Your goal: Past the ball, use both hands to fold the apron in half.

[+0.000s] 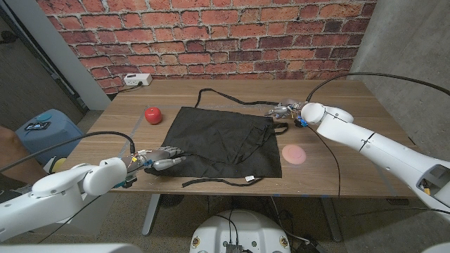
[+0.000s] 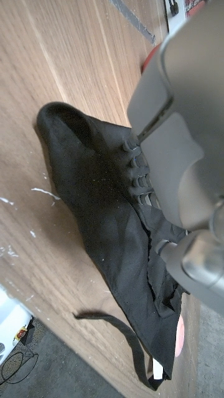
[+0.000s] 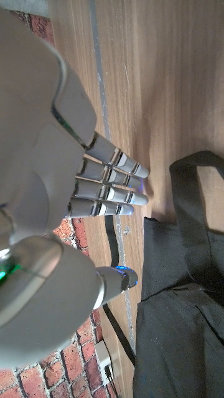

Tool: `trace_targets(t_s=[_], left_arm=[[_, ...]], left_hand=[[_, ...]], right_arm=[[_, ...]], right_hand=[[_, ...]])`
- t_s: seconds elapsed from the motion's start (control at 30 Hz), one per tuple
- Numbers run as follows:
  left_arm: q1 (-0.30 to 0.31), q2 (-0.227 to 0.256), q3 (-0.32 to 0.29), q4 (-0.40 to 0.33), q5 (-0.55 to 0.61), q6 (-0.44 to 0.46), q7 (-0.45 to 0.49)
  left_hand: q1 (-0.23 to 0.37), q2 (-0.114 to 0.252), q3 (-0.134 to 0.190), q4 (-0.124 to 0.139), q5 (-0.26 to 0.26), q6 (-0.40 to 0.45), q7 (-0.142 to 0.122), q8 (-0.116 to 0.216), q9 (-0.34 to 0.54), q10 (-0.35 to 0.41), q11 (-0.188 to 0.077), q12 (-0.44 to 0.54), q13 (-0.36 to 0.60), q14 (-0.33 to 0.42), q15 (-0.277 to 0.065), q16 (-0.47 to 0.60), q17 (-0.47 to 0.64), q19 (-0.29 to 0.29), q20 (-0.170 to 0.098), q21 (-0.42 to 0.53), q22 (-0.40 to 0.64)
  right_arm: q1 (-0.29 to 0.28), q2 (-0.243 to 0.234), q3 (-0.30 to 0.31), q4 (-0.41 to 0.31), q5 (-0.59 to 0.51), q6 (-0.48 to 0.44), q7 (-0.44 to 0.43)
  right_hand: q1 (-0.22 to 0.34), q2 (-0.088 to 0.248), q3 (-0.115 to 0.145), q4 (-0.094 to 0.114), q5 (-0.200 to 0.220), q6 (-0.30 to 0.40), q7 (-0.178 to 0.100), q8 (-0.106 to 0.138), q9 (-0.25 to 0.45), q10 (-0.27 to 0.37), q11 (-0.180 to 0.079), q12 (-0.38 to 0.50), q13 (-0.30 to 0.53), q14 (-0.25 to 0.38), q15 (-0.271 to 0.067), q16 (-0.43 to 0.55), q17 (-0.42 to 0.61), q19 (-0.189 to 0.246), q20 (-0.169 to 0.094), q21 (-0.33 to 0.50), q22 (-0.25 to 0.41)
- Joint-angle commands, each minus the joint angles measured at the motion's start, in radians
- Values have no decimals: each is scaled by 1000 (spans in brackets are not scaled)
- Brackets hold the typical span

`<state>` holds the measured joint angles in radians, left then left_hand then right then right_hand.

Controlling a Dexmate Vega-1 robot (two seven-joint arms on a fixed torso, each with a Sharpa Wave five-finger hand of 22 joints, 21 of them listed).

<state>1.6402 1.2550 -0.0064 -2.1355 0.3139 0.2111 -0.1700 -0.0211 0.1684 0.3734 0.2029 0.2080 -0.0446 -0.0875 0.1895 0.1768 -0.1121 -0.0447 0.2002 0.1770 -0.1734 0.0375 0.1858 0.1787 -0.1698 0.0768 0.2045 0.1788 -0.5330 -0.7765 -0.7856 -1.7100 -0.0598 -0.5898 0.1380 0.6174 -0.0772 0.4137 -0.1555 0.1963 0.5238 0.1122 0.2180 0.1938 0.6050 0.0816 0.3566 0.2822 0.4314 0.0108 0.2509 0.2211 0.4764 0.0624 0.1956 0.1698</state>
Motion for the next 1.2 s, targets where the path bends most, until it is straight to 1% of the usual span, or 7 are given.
trace_targets(t_s=[0.03, 0.4, 0.5, 0.67, 0.83, 0.9, 1.2], left_arm=[[-19, 21, 24, -1, -14, 9, 4], [-35, 39, 47, -3, -31, 15, 18], [-36, 44, 49, -3, -38, 18, 22], [-38, 53, 57, -3, -48, 20, 29], [-40, 63, 65, -3, -56, 24, 37], [-39, 65, 67, -3, -60, 26, 41], [-53, 82, 88, 1, -77, 27, 56]], left_hand=[[-4, 8, -7, 2, 4, 5, 0, -3, 2, 2, -3, 3, 1, -44, -4, 8, 3, -177, -7, 3, 5], [-4, 9, -11, 2, 5, 5, -1, -4, 2, 3, -2, 2, 1, -44, -4, 7, 3, -177, -7, 3, 4], [-4, 9, -13, 2, 5, 5, 0, -4, 2, 1, -2, 1, 1, -44, -3, 6, 3, -177, -7, 3, 4], [-3, 10, -15, 2, 6, 4, 2, -5, 2, 1, -2, 1, 1, -44, -3, 6, 3, -177, -7, 3, 4], [-3, 10, -17, 2, 6, 3, 1, -5, 2, 0, -4, 0, 1, -44, -3, 5, 3, -177, -7, 2, 4], [-3, 11, -18, 2, 6, 3, 1, -5, 2, 0, -4, 0, 1, -44, -3, 5, 3, -176, -8, 2, 4], [-2, 12, -21, 1, 7, 2, 0, -6, 2, 0, -3, -1, 1, -44, -4, 4, 2, -176, -8, 2, 4]], right_arm=[[-3, 4, -5, 10, -3, 1, 5], [-6, 12, -14, 19, -7, -4, 7], [-6, 15, -18, 20, -9, -5, 8], [-2, 25, -26, 27, -14, -8, 6], [3, 37, -35, 28, -20, -16, 4], [5, 39, -39, 27, -22, -20, 6], [17, 55, -54, 34, -26, -27, 13]], right_hand=[[16, 2, -5, 1, 5, 13, -9, -1, 5, 7, -10, 11, 7, 14, -7, 8, 6, 5, -4, 1, 4], [23, 4, -11, 1, 8, 43, -18, 4, 6, 28, -21, 34, 22, 33, -17, 14, 12, 8, -8, 2, 4], [26, 4, -12, 0, 8, 49, -22, 4, 7, 36, -22, 43, 27, 42, -23, 18, 14, 9, -9, 2, 4], [37, 4, -17, -2, 11, 72, -29, 7, 8, 55, -34, 66, 41, 63, -37, 25, 20, 17, -15, 4, 4], [45, 8, -20, -2, 13, 87, -31, 7, 8, 69, -40, 84, 53, 86, -43, 34, 27, 22, -17, 5, 4], [48, 9, -21, -2, 13, 94, -33, 8, 8, 73, -37, 90, 57, 89, -48, 36, 29, 24, -18, 5, 4], [62, 12, -28, -3, 15, 130, -39, 13, 9, 101, -50, 123, 77, 120, -65, 50, 40, 39, -22, 9, 4]])
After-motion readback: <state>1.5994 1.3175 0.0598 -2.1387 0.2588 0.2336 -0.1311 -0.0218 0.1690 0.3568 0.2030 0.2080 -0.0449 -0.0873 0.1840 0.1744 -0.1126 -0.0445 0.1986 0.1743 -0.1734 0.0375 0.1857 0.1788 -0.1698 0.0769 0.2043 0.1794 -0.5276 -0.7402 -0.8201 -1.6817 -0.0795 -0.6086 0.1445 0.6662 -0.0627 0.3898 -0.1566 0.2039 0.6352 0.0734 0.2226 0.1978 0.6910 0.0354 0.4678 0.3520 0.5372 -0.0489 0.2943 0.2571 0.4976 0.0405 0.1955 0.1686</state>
